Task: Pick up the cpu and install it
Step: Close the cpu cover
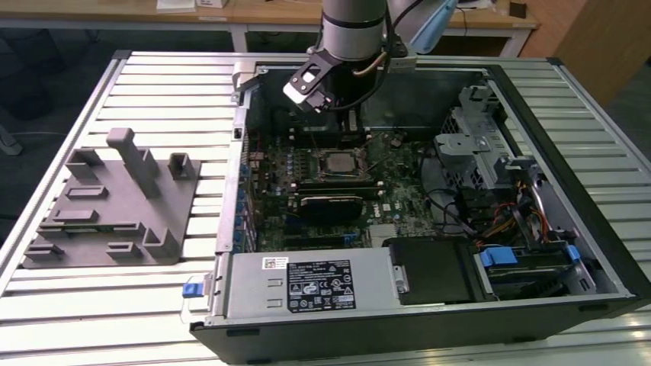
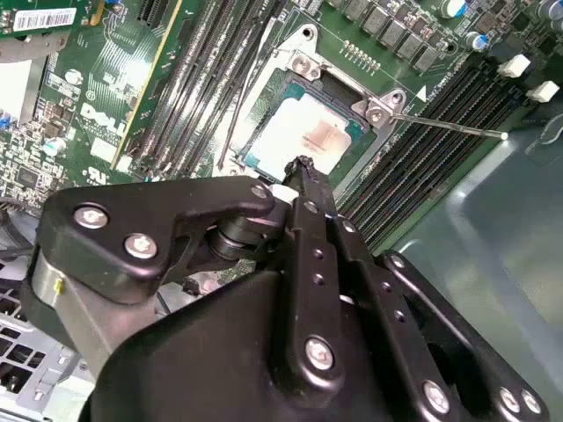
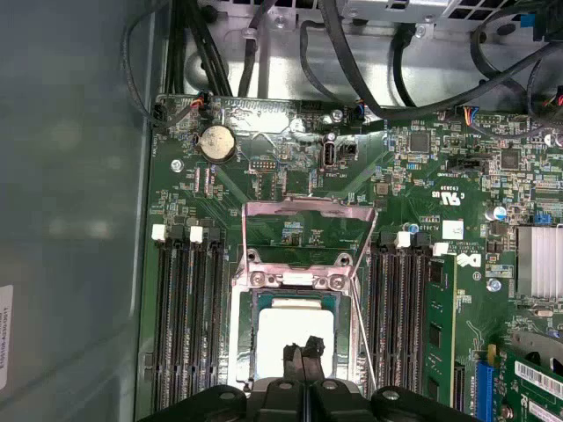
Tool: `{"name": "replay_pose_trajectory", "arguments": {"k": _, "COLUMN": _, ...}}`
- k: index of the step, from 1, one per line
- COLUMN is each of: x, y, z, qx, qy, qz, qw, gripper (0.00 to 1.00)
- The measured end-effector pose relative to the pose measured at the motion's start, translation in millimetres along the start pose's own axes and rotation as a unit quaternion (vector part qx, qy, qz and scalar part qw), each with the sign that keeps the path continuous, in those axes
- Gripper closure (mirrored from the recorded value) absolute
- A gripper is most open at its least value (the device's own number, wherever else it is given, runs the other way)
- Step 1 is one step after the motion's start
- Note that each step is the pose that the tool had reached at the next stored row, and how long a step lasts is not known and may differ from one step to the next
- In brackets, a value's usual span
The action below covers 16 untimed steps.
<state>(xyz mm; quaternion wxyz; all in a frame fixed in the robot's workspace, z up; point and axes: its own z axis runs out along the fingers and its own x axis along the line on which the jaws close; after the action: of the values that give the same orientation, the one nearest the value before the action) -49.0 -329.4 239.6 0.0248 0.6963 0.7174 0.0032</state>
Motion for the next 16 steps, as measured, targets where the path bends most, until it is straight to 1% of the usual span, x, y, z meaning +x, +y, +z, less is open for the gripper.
{"name": "replay_pose_trajectory", "arguments": {"k": 11, "x": -0.1, "y": 0.1, "z": -1.9, "qx": -0.0001, "qy": 0.0001, "qz": 0.0, "qw": 1.0, "gripper": 0.89}}
{"name": "replay_pose_trajectory", "arguments": {"k": 16, "x": -0.2, "y": 0.2, "z": -5.1, "qx": 0.0, "qy": -0.0001, "qz": 0.0, "qw": 1.0, "gripper": 0.89}}
